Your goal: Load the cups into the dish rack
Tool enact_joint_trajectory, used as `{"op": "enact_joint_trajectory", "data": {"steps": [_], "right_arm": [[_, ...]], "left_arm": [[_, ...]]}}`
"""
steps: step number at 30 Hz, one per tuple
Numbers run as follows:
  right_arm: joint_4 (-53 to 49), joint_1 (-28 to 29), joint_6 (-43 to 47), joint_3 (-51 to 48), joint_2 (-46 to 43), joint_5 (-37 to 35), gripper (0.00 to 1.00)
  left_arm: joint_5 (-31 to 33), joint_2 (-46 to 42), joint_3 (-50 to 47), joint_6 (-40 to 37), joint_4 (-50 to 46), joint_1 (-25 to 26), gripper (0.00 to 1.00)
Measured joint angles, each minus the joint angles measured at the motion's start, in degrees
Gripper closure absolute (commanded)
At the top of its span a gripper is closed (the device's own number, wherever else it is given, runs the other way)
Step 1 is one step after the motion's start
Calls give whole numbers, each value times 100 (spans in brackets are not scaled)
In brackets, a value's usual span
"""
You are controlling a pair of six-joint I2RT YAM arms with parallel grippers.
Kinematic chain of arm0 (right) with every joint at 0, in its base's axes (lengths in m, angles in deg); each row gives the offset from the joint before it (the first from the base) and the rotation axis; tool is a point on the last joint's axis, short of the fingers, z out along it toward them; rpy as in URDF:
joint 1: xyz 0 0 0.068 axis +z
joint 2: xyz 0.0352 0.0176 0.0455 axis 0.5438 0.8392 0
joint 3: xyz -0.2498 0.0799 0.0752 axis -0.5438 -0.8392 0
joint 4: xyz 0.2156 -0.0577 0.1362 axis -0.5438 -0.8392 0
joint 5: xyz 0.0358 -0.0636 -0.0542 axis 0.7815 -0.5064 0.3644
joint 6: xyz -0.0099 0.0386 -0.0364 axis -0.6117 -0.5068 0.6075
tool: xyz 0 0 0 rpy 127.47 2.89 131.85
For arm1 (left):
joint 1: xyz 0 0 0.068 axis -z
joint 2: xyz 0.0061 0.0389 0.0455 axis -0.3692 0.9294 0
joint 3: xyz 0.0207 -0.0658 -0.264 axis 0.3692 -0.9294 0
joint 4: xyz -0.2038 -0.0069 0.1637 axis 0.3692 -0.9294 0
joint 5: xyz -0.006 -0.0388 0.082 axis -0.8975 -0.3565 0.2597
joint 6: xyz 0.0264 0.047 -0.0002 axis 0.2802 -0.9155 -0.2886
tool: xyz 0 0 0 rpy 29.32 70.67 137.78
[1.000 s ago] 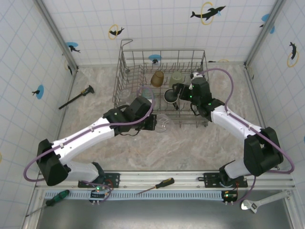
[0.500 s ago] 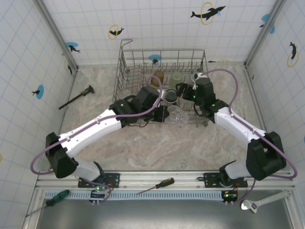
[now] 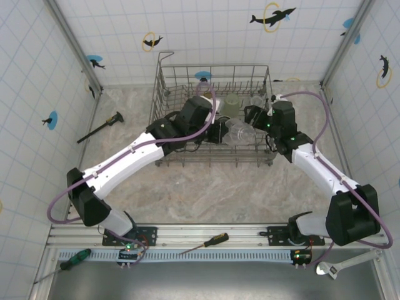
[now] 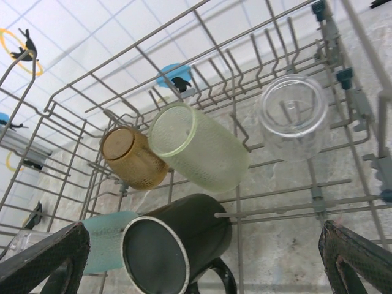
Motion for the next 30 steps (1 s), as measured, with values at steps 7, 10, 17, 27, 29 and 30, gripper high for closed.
{"op": "enact_joint_trajectory", "data": {"steps": [7,10,17,27,29,30], "right_arm": [[-74,-136,-28,-2,0,151,0],[-76,-146,-42,-2,0,221,0],[26,-162,-127,-2,13,492,0],[1167,-173,-833,0,590,1620,0],[1475,-170,-1029,0,739,1880,0],[1637,-166,-1145,0,822,2011,0]], "left_arm": [[-109,-4,-306,2,470,-994,100],[-245,-4,-439,0,623,-1344,100],[-787,50,-551,2,883,-1980,100],[-2111,293,-1040,240,1681,-3112,100],[-2343,391,-1067,348,1873,-3250,100],[-2485,442,-1095,420,1993,-3318,100]]}}
